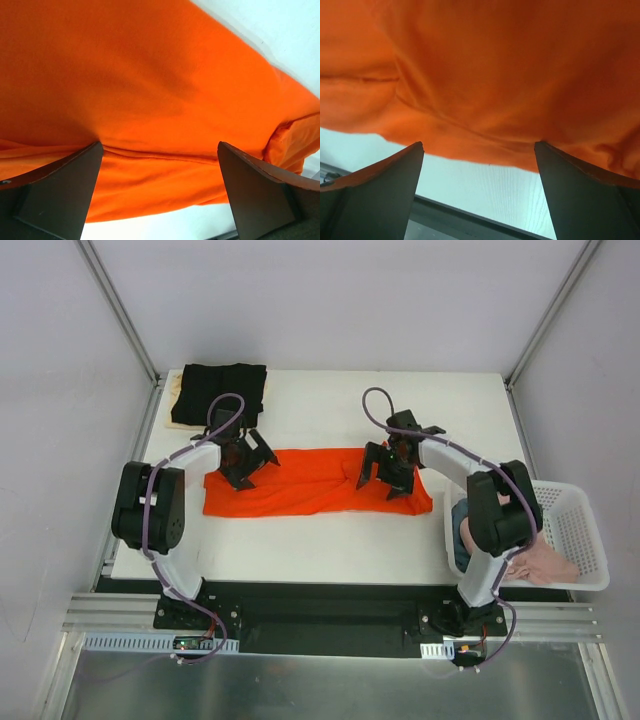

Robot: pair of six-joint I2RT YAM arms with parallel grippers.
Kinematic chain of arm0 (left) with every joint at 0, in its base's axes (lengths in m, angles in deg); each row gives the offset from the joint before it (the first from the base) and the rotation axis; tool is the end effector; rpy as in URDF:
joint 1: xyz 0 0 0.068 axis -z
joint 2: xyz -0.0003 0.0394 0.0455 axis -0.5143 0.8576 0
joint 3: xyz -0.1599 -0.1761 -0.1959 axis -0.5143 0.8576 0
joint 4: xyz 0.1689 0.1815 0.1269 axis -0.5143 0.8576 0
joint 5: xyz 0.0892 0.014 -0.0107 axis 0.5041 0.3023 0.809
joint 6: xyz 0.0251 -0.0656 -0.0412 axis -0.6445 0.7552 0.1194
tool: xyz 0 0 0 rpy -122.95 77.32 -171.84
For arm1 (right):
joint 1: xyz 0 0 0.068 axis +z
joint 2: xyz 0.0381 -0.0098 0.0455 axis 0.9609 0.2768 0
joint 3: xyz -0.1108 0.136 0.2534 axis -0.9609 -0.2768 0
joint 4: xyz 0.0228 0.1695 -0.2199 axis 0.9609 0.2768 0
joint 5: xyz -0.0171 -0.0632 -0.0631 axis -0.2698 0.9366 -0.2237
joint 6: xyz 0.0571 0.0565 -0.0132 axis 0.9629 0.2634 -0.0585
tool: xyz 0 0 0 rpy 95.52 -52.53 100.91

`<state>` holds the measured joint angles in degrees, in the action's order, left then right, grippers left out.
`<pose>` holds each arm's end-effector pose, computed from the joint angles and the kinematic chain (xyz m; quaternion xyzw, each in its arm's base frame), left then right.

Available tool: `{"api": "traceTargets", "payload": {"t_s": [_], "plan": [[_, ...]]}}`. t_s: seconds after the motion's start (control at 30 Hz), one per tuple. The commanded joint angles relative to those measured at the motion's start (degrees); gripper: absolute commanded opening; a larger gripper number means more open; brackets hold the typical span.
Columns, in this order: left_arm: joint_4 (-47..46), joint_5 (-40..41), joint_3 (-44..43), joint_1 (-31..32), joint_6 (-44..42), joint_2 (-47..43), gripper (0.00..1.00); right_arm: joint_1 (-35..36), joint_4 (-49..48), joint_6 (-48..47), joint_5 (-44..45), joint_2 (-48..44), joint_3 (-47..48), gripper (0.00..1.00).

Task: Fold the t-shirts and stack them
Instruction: Rotate the tshirt 90 degrees

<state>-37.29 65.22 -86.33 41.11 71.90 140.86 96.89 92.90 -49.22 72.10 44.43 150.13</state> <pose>0.3909 -0.0862 0.1744 -0.2652 0.9055 -0.2450 0.2231 0.3596 0.1715 0.1879 -0.0834 0.9640 0.1899 0.1667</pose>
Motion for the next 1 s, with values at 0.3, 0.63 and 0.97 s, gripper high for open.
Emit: {"api": "traceTargets", "payload": {"t_s": [0.3,0.63,0.97], "plan": [[-1.26,-4.78,21.6,5.48,3.9,-15.41,0.99,-8.81,8.13,0.41,-1.53,19.33,22.38,0.97],[-10.91,2.31,26.99,31.04,26.92,-21.41,0.99,-13.38,14.47,-3.29,-11.54,39.52,55.06,0.97],[-10.84,4.0,17.13,43.46,22.63,-16.82,0.99,-13.12,6.81,-6.09,-14.66,30.43,55.89,0.97]]}}
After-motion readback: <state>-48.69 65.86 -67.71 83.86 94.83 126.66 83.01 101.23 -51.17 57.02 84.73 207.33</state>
